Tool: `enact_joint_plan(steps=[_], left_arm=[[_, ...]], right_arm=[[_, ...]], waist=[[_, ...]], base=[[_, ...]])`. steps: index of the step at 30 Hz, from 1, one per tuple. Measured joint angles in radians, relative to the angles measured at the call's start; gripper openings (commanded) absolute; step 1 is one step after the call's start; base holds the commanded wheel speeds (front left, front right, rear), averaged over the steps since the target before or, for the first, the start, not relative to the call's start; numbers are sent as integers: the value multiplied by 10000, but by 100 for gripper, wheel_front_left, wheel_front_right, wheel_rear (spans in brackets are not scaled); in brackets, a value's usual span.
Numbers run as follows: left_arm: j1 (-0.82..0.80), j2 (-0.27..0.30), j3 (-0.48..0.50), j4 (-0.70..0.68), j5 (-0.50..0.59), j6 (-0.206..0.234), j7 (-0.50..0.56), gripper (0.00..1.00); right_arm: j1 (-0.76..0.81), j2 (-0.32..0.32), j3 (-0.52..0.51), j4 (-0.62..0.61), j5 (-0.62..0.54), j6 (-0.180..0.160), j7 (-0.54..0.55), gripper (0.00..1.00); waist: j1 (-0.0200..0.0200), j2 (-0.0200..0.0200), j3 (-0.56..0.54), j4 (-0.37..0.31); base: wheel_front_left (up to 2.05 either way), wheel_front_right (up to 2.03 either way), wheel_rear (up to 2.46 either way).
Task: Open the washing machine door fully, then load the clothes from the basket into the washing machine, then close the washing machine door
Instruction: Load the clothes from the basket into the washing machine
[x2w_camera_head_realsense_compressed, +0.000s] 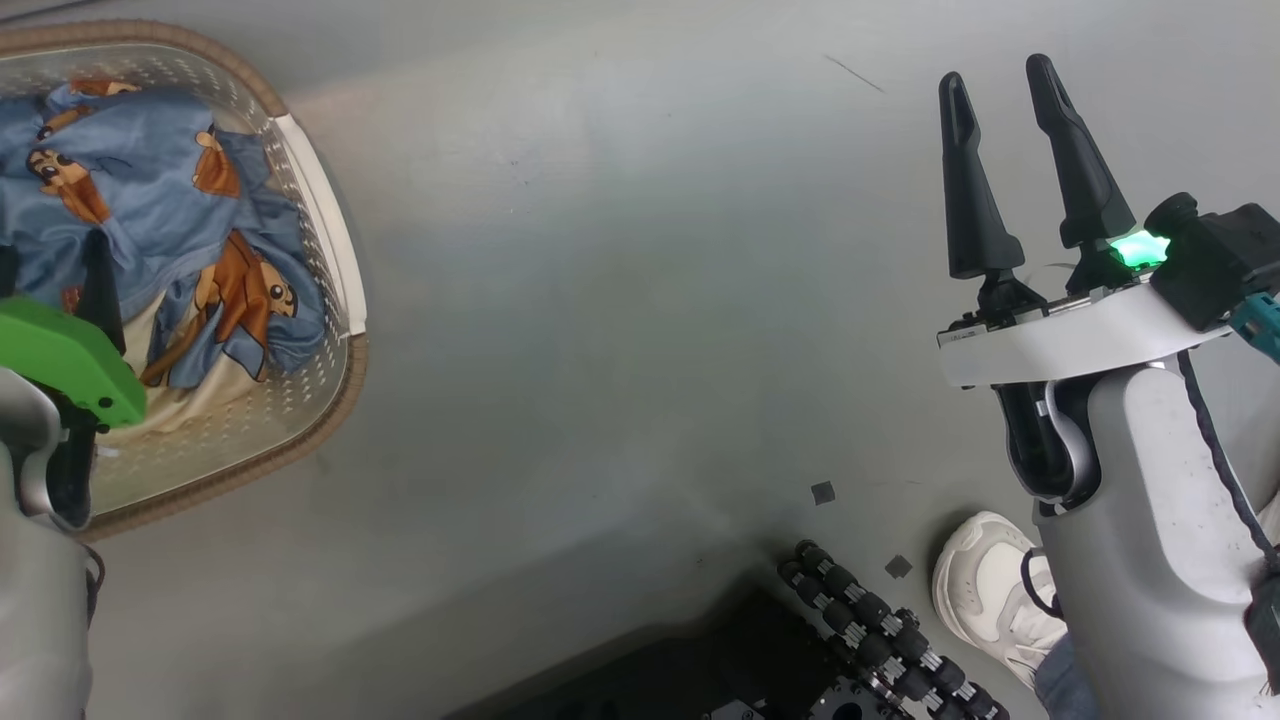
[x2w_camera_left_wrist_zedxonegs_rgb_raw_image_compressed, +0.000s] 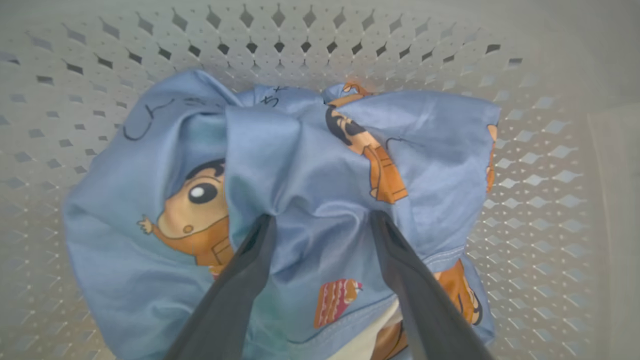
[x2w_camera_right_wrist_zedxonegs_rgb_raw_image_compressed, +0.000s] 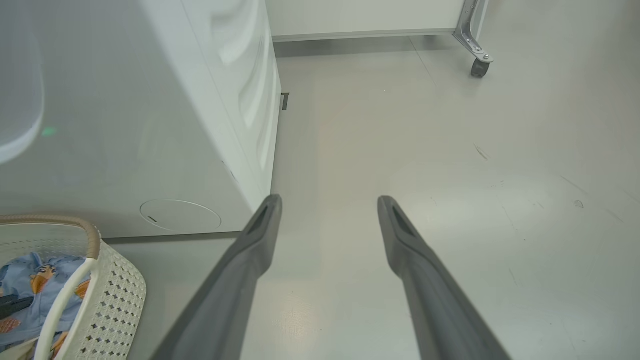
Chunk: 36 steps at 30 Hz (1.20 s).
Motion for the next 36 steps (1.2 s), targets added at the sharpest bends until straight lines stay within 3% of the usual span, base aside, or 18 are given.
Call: enact_joint_plan(steps=[27, 28, 29, 31, 33, 36], left_arm=[[-1779, 278, -600, 1160, 623, 0, 92, 100], [-1822, 280, -616, 1233, 654, 0, 2, 65], [-1848, 284, -631, 1308, 711, 0, -29, 45], [-1868, 282, -654, 1367, 752, 0, -84, 29], [-1940, 284, -717, 1452, 895, 0, -123, 0], [-2011, 268, -786, 1611, 953, 33, -288, 0]], right_arm=[[-311, -4, 123, -29, 75, 0, -6, 100], [-312, -4, 125, -25, 77, 0, -6, 100], [-311, -2, 128, -19, 77, 0, -6, 100], [-311, -2, 130, -19, 77, 0, -6, 100], [-310, -4, 123, -19, 86, 0, -6, 100], [-311, -6, 96, -15, 86, 0, -6, 100]], waist=[[0, 0, 1160, -319], [0, 0, 1183, -316], [0, 0, 1196, -317], [0, 0, 1204, -320], [0, 0, 1224, -321], [0, 0, 1251, -312]], base=[[0, 0, 0], [0, 0, 0], [0, 0, 0], [0, 0, 0], [0, 0, 0], [0, 0, 0]])
